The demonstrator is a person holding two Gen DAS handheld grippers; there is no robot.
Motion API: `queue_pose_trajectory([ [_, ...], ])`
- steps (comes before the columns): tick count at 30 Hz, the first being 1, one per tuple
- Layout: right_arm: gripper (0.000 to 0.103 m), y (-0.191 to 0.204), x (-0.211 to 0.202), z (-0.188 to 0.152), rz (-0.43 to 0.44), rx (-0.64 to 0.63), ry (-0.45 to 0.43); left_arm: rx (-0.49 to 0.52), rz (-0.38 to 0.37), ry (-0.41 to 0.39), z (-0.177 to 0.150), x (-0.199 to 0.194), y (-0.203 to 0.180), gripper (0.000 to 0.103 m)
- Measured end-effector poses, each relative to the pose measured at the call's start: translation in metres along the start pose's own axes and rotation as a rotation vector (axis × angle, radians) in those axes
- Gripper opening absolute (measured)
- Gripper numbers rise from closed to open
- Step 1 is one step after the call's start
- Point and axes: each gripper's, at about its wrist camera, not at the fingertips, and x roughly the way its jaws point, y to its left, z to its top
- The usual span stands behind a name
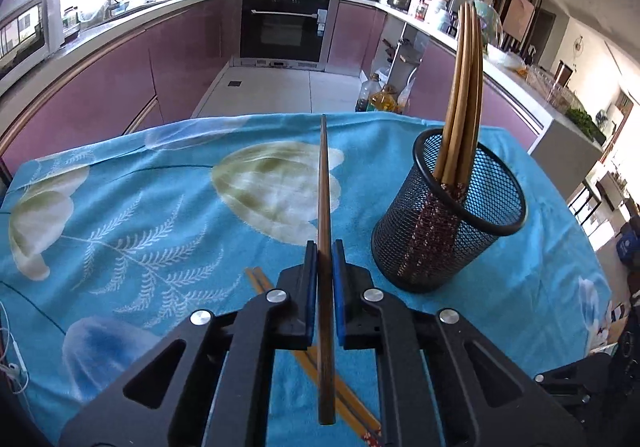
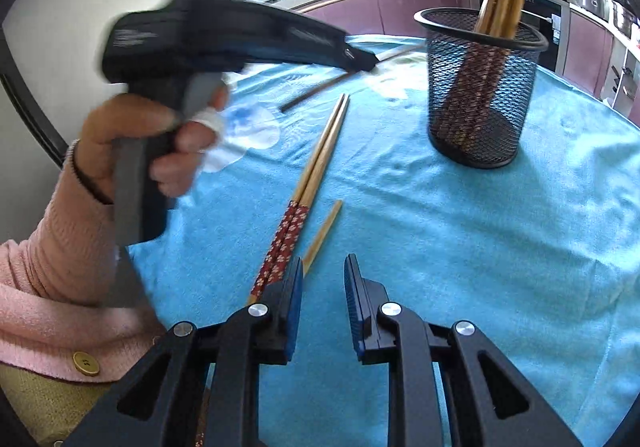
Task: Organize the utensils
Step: 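Open both tools and move them back over the last chopsticks, then grasp a chopstick with the left tool while the right tool grasps another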
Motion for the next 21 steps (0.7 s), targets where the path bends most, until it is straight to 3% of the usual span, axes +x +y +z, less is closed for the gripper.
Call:
queue_pose_trajectory([
  [7,0.020,0.013,0.008,-0.001,-0.030,-0.034,0.033,-0.090,0.007,-0.009,-0.045,-0.048,0.034,0.008],
  [13,0.014,0.021,0.011,-0.002,-0.081,-0.058,0.045,-0.153,0.005,0.062,-0.090,-0.045,0.050,0.008],
  [21,0.006,0.009,0.018,0.013,-0.127,-0.037,0.024,-0.200,-0.036,0.085,-0.118,-0.043,0.045,0.008],
])
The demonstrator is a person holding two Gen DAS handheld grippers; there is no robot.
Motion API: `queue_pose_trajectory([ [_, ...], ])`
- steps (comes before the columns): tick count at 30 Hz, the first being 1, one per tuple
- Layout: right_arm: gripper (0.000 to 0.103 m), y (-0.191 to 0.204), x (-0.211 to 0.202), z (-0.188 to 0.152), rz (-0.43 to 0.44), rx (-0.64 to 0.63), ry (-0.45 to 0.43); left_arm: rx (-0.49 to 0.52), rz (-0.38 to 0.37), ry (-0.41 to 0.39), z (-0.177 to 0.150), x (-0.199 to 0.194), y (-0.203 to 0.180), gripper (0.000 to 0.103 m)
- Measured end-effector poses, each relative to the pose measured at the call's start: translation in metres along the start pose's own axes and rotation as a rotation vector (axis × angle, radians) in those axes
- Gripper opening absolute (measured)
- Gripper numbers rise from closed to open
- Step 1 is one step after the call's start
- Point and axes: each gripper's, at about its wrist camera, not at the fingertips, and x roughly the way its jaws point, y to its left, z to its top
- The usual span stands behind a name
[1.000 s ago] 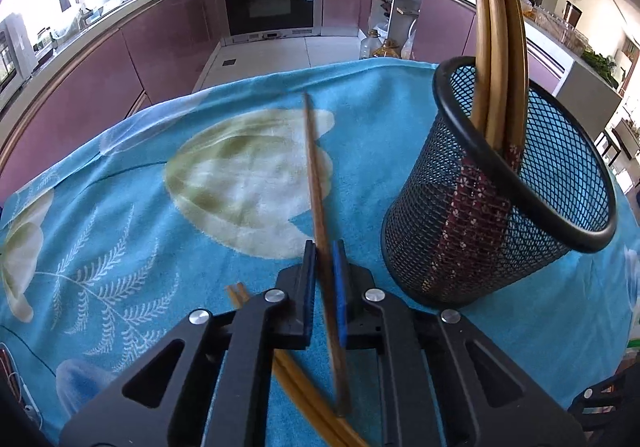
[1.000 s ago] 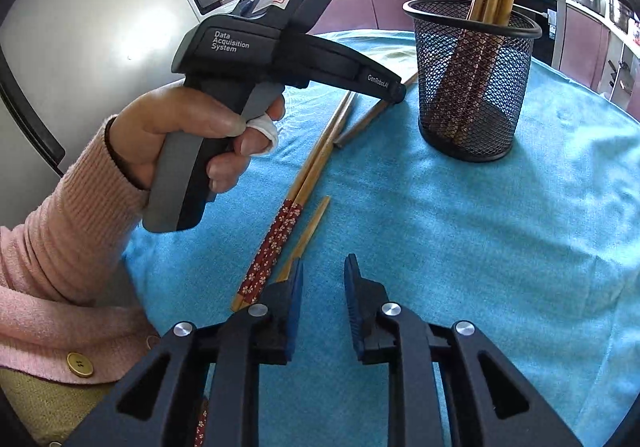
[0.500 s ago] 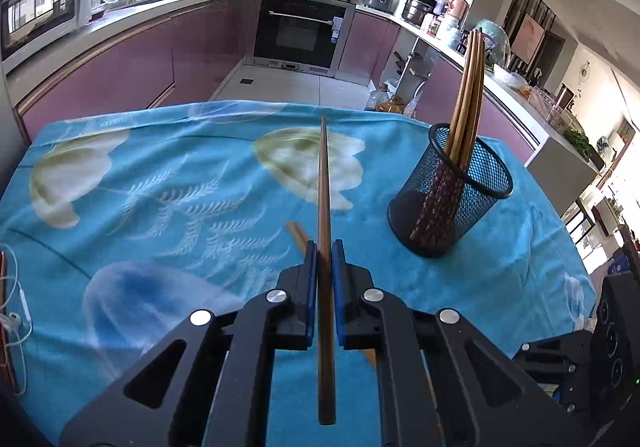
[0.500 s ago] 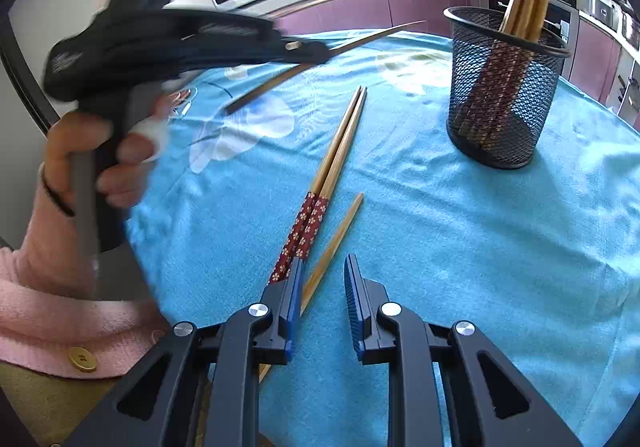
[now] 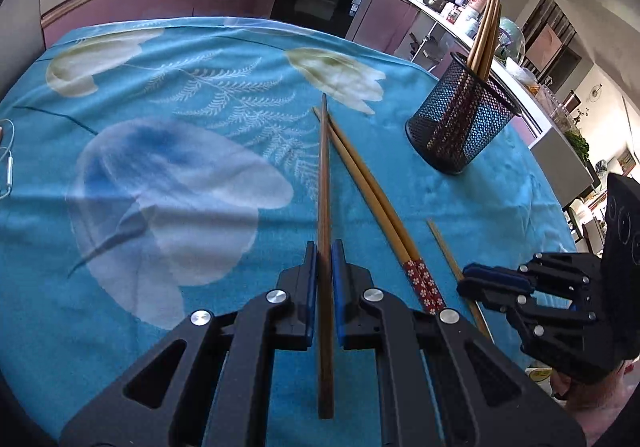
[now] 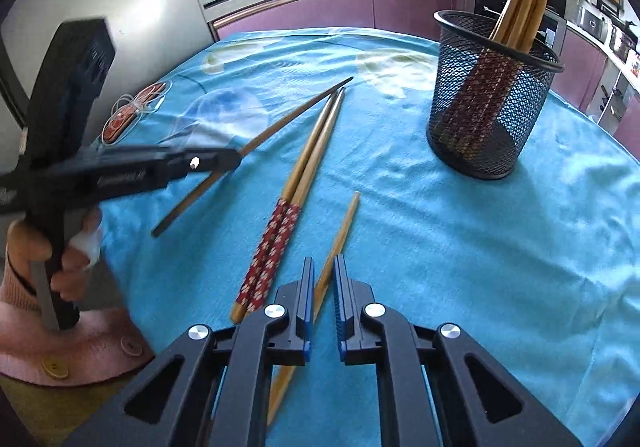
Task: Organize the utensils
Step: 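Grasp a chopstick with the left tool while the right tool grasps another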
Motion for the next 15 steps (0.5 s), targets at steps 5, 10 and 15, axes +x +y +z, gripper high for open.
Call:
queue_pose_trajectory([
  [5,0.001,-0.012,0.007,0.018,-0.008,0.018,-0.029,0.019,-0.016,0.006,-0.005,-0.001,-0.006,0.014],
  [10,0.004,-0.019,0.014,0.037,-0.002,0.040,-0.043,0.049,0.018,-0.004,0.007,0.000,-0.007,0.025],
  [15,0.015,-0.010,0.013,0.032,-0.006,0.001,-0.011,0.104,0.053,-0.016,0.025,0.006,-0.012,0.027],
])
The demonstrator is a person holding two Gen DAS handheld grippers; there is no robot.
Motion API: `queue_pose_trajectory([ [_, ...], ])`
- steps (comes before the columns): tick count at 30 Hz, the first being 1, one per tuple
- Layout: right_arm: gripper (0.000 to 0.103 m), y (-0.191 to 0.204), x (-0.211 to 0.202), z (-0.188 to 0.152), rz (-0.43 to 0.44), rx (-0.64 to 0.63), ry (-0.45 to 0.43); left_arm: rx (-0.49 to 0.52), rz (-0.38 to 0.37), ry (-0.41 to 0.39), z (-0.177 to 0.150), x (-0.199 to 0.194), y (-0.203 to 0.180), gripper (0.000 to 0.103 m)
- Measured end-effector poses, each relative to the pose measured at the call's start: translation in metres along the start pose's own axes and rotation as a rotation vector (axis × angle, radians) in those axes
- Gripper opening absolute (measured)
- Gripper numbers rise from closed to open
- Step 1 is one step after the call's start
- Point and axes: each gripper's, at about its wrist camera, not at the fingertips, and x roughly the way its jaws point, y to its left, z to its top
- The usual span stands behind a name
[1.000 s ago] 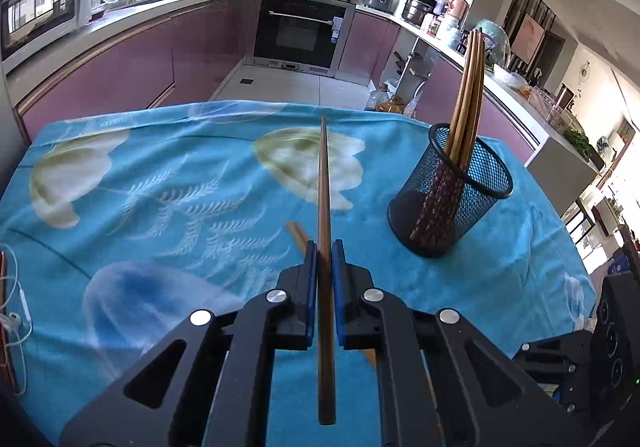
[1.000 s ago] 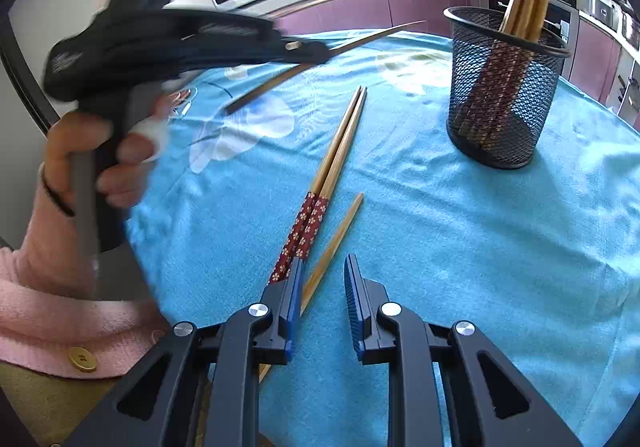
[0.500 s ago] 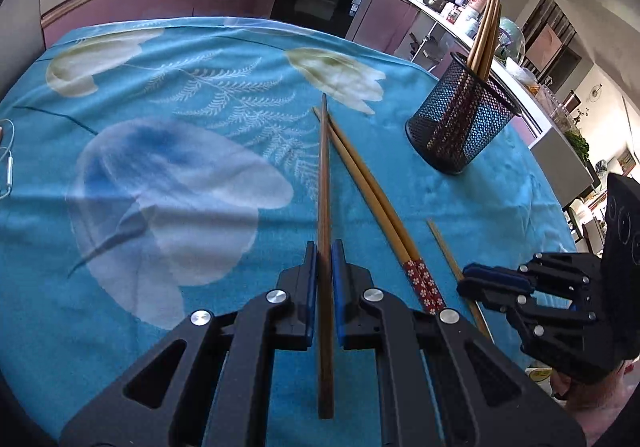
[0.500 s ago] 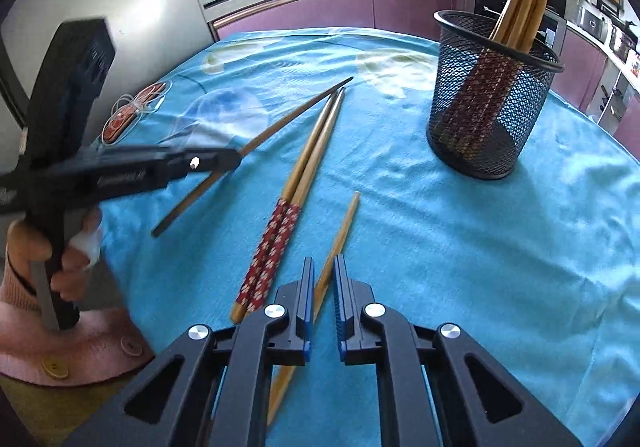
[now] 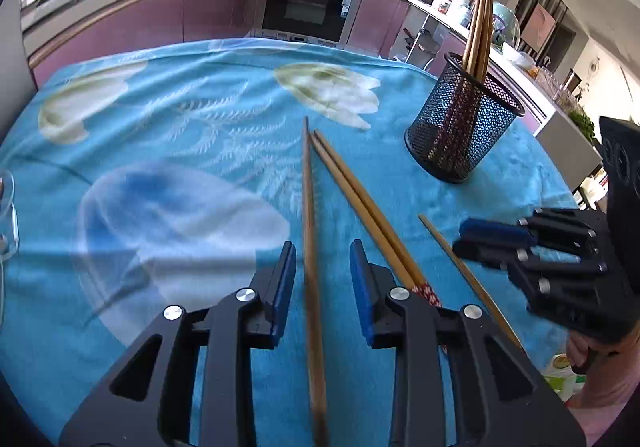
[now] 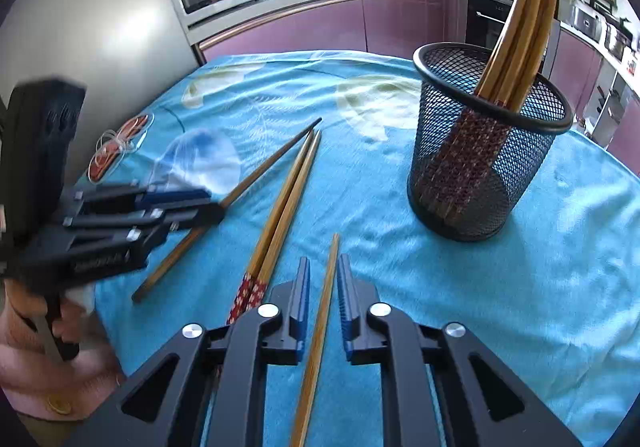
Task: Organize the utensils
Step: 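Grasp a chopstick with the left tool while the right tool grasps another, then lift both chopsticks upright and lower them into the mesh cup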
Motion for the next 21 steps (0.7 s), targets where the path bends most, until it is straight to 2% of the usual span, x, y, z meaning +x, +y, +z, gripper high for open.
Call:
queue_pose_trajectory([
  [3,0.015,0.004,0.004,-0.008,-0.022,-0.013,0.037,0.037,0.022,0.003,0.010,0.008,-0.004,0.027],
  [8,0.015,0.008,0.006,-0.012,-0.042,-0.035,0.028,0.056,0.054,0.028,0.019,0.026,-0.003,0.027],
  [10,0.013,0.010,0.009,-0.012,-0.055,-0.046,0.013,0.058,0.067,0.024,0.024,0.031,-0.003,0.025],
  [12,0.006,0.009,0.010,-0.011,-0.056,-0.038,0.005,0.060,0.083,0.025,0.030,0.036,-0.004,0.024],
  [14,0.006,0.005,0.011,-0.009,-0.041,-0.016,0.001,0.058,0.095,0.024,0.034,0.040,-0.005,0.021],
  [18,0.004,0.000,0.009,-0.008,-0.029,0.008,-0.015,0.030,0.103,0.017,0.036,0.043,-0.004,0.008],
  [21,0.004,-0.004,0.001,-0.006,-0.010,0.025,-0.045,0.014,0.093,0.011,0.034,0.041,-0.004,0.007],
])
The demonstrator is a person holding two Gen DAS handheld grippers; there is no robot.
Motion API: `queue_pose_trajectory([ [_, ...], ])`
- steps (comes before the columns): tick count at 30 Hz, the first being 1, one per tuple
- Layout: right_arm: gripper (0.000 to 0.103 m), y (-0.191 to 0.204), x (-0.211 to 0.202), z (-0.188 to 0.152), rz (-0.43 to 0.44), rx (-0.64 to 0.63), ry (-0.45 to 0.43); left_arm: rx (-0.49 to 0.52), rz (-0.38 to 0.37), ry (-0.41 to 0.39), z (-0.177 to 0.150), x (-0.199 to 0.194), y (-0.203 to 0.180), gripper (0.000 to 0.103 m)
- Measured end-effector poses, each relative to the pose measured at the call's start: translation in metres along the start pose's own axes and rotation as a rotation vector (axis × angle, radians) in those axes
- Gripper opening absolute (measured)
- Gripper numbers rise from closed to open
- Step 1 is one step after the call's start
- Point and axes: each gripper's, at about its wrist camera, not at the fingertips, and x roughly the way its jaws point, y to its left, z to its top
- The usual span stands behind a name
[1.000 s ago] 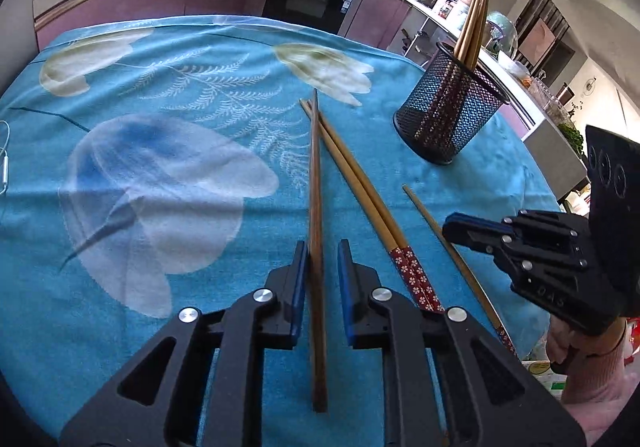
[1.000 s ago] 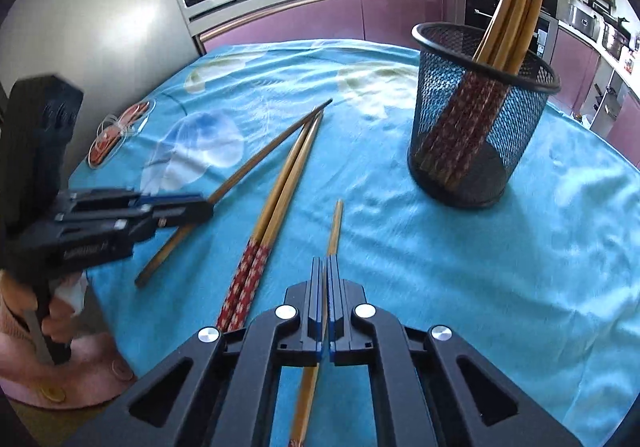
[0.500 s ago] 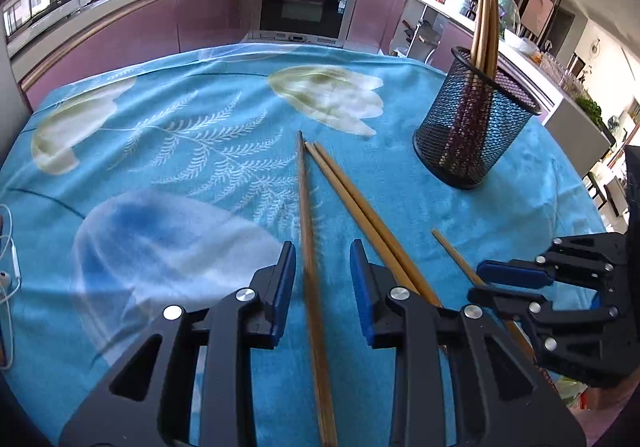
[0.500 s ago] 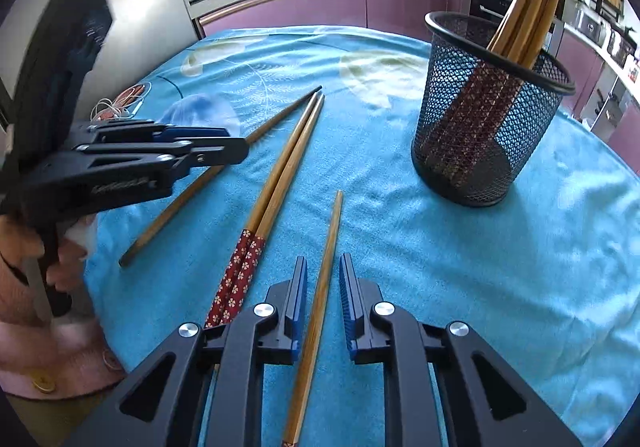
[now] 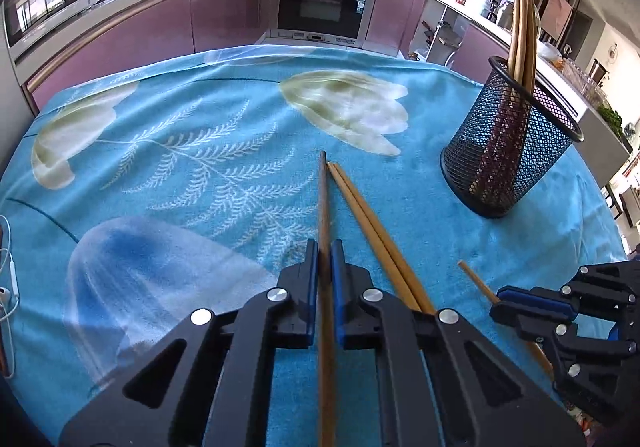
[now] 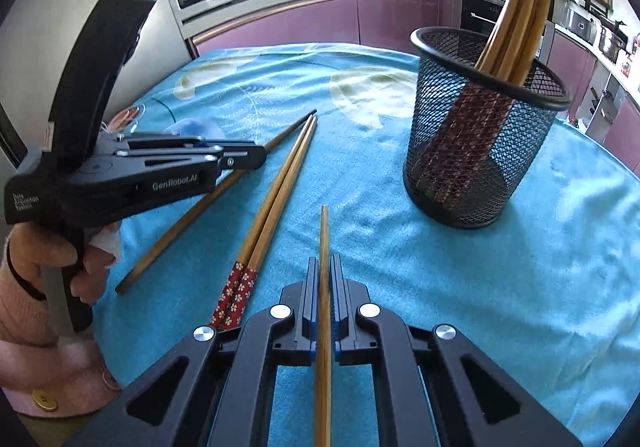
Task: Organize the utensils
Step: 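Lift both chopsticks upright and lower them into the mesh cup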
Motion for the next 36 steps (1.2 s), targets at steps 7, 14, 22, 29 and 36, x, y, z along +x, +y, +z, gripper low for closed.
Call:
queue_pose_trajectory([
  [7,0.004,-0.006,-0.034,0.005,0.043,0.015,-0.114,-0.010,-0.071,-0.049,-0.005,-0.029,0.000,0.007],
  [14,0.004,-0.015,-0.065,0.013,0.074,0.047,-0.214,-0.022,-0.217,-0.121,0.002,-0.075,0.002,0.007],
  [22,0.004,-0.023,-0.098,0.015,0.094,0.070,-0.322,-0.037,-0.335,-0.202,0.007,-0.119,0.003,0.007],
  [29,0.004,-0.032,-0.122,0.020,0.104,0.076,-0.413,-0.030,-0.403,-0.279,0.012,-0.156,0.002,0.007],
  [36,0.004,-0.042,-0.142,0.033,0.105,0.077,-0.486,-0.031,-0.423,-0.339,0.028,-0.171,-0.007,0.007],
])
